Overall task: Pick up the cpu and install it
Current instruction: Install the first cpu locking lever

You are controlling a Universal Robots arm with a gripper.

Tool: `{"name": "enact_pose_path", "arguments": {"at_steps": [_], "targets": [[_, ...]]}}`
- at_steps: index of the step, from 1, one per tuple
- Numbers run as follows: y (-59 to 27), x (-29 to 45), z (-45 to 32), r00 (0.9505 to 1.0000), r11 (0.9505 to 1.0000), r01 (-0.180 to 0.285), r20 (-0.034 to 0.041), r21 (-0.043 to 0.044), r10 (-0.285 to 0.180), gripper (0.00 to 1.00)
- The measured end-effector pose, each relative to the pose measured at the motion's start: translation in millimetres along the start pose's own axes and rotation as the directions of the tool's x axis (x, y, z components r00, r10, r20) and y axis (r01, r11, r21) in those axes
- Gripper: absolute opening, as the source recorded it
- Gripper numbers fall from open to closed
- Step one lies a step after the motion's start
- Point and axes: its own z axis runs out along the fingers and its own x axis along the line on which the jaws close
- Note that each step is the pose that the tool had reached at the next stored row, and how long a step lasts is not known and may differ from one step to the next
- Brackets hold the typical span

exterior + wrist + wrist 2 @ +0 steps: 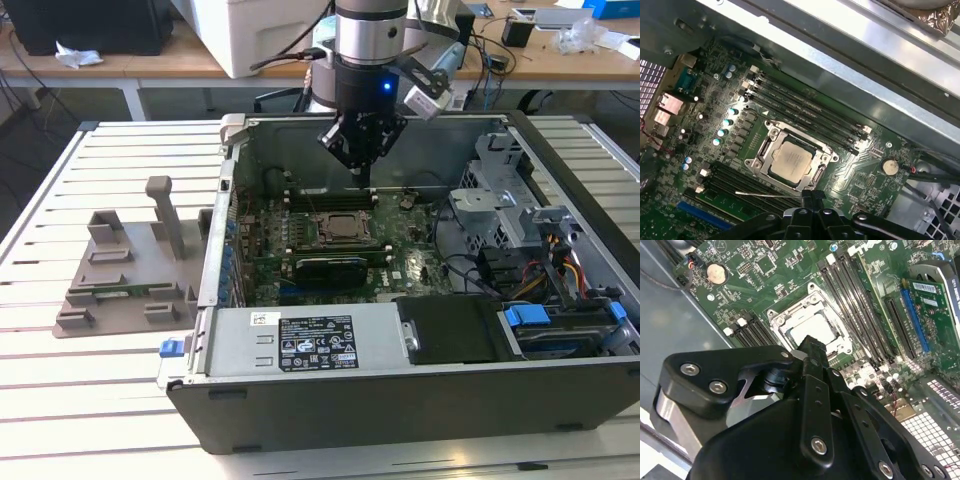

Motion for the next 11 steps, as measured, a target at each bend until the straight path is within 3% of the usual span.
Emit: {"name": "enact_pose_path", "arguments": {"at_steps": [3,4,5,6,7,11], "targets": [[0.0,0.0,0.0,0.9973,0.9973,-0.074,-0.0048,0.001,0.074,0.11],[0.0,0.0,0.0,0.9929,0.9929,-0.119,-0.0076,0.0018,0.119,0.11],[0.0,0.0,0.0,0.9888,0.9888,-0.149,-0.0053,-0.0098,0.149,0.11],[0.1,0.0,0.0,0.9862,0.9859,-0.165,-0.0002,-0.0279,0.165,0.11],[0.1,0.1,0.0,0.9836,0.983,-0.18,0.0012,-0.035,0.18,0.11],[0.1,0.1,0.3,0.9655,0.9649,-0.26,-0.0038,-0.0333,0.261,0.11]]}}
